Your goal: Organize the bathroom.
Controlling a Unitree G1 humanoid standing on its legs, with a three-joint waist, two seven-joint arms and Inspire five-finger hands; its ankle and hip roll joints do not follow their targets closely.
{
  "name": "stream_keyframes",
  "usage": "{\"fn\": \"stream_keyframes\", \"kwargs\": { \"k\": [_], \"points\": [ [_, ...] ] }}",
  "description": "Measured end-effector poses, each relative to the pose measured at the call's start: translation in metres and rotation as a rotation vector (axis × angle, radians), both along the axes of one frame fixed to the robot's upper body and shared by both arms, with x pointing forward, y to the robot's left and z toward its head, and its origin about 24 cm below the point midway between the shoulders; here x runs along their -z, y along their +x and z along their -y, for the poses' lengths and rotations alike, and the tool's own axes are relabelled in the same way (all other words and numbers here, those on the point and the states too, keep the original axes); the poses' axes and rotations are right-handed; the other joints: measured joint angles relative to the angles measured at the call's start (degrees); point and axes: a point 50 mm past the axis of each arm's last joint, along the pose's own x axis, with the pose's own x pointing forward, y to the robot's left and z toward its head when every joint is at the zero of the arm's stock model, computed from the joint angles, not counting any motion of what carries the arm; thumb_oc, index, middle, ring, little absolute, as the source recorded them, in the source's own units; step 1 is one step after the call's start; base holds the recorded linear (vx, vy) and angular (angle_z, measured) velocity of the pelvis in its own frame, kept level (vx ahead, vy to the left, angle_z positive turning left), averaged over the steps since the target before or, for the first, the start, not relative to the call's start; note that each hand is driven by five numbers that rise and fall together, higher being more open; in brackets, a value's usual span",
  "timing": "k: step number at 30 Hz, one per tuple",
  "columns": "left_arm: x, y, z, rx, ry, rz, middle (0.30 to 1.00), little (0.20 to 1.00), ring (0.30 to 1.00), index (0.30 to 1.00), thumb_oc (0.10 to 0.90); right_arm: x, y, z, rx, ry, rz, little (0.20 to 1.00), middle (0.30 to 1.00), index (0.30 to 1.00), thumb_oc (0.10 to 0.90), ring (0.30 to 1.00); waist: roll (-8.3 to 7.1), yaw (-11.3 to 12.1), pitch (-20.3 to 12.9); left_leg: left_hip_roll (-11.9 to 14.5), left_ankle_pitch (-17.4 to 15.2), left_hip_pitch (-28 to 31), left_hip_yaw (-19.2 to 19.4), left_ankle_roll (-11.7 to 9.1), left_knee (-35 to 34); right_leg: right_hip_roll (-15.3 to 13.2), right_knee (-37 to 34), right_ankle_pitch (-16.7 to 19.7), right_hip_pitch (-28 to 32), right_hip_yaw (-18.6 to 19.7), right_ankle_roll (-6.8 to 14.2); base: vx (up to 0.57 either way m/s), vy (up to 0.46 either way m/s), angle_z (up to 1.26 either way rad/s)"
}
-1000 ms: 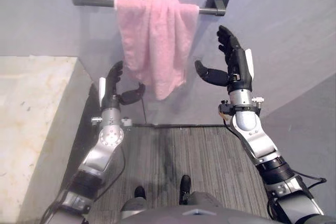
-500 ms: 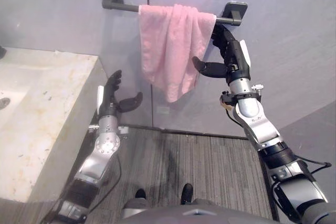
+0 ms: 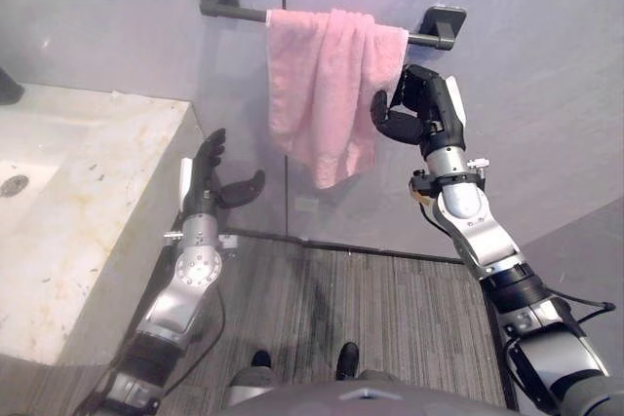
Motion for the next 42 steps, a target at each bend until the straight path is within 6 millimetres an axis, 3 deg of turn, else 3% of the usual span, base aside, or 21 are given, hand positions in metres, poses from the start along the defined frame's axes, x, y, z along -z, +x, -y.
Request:
{"fn": "stream_keyframes", "kwargs": {
  "k": [6,15,21,23,24,25,31,42],
  "points": [
    [-0.007,0.004,0.002,0.012,-0.044,0.037,0.900,0.900,0.900,0.900,0.800,-0.005,0.002,-0.002,-0.010,0.003,0.017,0.300,0.300,0.300,0.400,0.300,0.02,-1.47,-0.21,-0.07,-0.01,0.30,0.42,0.01,0.01,-0.05,0.00,0.01,0.10,0.27,0.01,0.00,0.002,-0.01],
    [-0.060,0.036,0.015,-0.022,-0.077,0.252,0.900,0.900,0.900,0.900,0.800,0.000,0.007,-0.019,-0.073,-0.003,-0.013,0.300,0.300,0.300,0.400,0.300,0.12,-3.77,-1.96,-0.16,-0.26,1.39,1.70,0.23,0.00,0.02,0.00,0.02,0.58,1.55,0.02,0.02,0.010,-0.07],
    [-0.072,0.045,0.023,-0.012,-0.094,0.283,0.900,0.900,0.900,0.900,0.800,-0.001,0.009,-0.028,-0.116,-0.012,-0.017,0.300,0.300,0.300,0.400,0.300,0.43,-4.57,-2.19,-0.17,-0.34,1.90,2.59,0.24,0.02,0.12,0.00,0.02,0.59,2.41,0.02,0.01,0.002,-0.07],
    [-0.071,0.047,0.024,0.002,-0.113,0.254,0.568,0.568,0.568,0.568,0.579,-0.001,0.011,-0.031,-0.129,-0.027,-0.024,0.300,0.300,0.300,0.400,0.300,0.61,-4.74,-2.34,-0.17,-0.45,2.09,2.73,0.25,0.02,0.17,0.00,0.02,0.60,2.82,0.02,0.01,-0.003,-0.09],
    [-0.069,0.048,0.025,0.008,-0.106,0.237,0.549,0.549,0.549,0.549,0.566,-0.001,0.011,-0.032,-0.134,-0.029,-0.026,0.300,0.300,0.300,0.400,0.300,0.73,-4.76,-2.45,-0.17,-0.46,2.11,2.77,0.25,0.01,0.18,0.00,0.02,0.60,2.88,0.02,0.00,-0.002,-0.04],
    [-0.066,0.048,0.026,0.017,-0.099,0.219,0.300,0.300,0.300,0.300,0.400,0.000,0.011,-0.032,-0.135,-0.031,-0.028,0.300,0.300,0.300,0.400,0.300,0.88,-4.76,-2.56,-0.17,-0.47,2.12,2.77,0.26,0.01,0.18,0.00,0.02,0.60,2.88,0.02,0.00,0.000,0.00],
    [-0.052,0.051,0.022,0.001,-0.074,0.158,0.300,0.300,0.300,0.300,0.400,0.000,0.011,-0.032,-0.135,-0.032,-0.029,0.300,0.300,0.300,0.400,0.300,1.31,-4.74,-2.82,-0.12,-0.49,2.12,2.78,0.26,0.01,0.23,0.00,0.02,0.61,2.89,0.02,0.00,0.000,0.00],
    [-0.060,0.051,0.000,-0.083,-0.042,0.194,0.300,0.300,0.300,0.300,0.400,0.002,0.012,-0.030,-0.127,-0.031,-0.036,0.300,0.300,0.300,0.400,0.300,1.38,-4.62,-2.86,-0.12,-0.49,2.12,2.77,0.26,0.00,0.22,0.00,0.02,0.63,2.87,0.02,0.00,0.000,0.00]
  ]
}}
